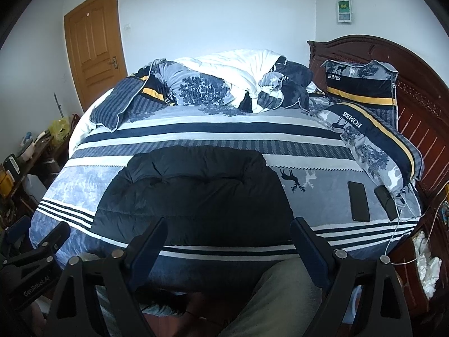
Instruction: Fold large clothes
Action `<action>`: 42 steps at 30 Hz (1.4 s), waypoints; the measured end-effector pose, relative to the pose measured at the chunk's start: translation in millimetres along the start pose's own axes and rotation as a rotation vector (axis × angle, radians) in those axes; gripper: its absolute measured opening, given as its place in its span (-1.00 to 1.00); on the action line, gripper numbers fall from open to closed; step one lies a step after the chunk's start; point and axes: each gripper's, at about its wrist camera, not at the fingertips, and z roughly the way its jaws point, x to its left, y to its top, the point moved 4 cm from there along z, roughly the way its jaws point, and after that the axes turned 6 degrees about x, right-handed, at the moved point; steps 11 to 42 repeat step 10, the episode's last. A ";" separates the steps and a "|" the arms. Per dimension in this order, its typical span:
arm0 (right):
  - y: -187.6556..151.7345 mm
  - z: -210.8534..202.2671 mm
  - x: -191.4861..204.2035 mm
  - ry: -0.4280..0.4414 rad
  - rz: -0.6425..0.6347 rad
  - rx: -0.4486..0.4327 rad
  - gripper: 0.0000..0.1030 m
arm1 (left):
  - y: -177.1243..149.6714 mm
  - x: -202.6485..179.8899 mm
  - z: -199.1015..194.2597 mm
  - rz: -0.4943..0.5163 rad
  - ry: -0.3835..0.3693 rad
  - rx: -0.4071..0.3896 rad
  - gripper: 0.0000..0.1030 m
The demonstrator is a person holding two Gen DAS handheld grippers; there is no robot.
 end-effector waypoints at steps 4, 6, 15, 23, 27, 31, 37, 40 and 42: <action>0.0 14.1 1.9 0.008 -0.002 0.030 0.77 | 2.9 0.3 9.3 -0.003 0.007 -0.014 0.92; 1.0 23.8 2.3 0.009 -0.007 0.046 0.77 | 5.4 -0.1 14.5 -0.005 0.002 -0.019 0.92; 2.8 41.9 1.5 0.010 -0.003 0.068 0.77 | 11.7 -3.5 32.3 -0.004 -0.006 -0.016 0.92; 2.8 41.9 1.5 0.010 -0.003 0.068 0.77 | 11.7 -3.5 32.3 -0.004 -0.006 -0.016 0.92; 2.8 41.9 1.5 0.010 -0.003 0.068 0.77 | 11.7 -3.5 32.3 -0.004 -0.006 -0.016 0.92; 2.8 41.9 1.5 0.010 -0.003 0.068 0.77 | 11.7 -3.5 32.3 -0.004 -0.006 -0.016 0.92; 2.8 41.9 1.5 0.010 -0.003 0.068 0.77 | 11.7 -3.5 32.3 -0.004 -0.006 -0.016 0.92; 2.8 41.9 1.5 0.010 -0.003 0.068 0.77 | 11.7 -3.5 32.3 -0.004 -0.006 -0.016 0.92; 2.8 41.9 1.5 0.010 -0.003 0.068 0.77 | 11.7 -3.5 32.3 -0.004 -0.006 -0.016 0.92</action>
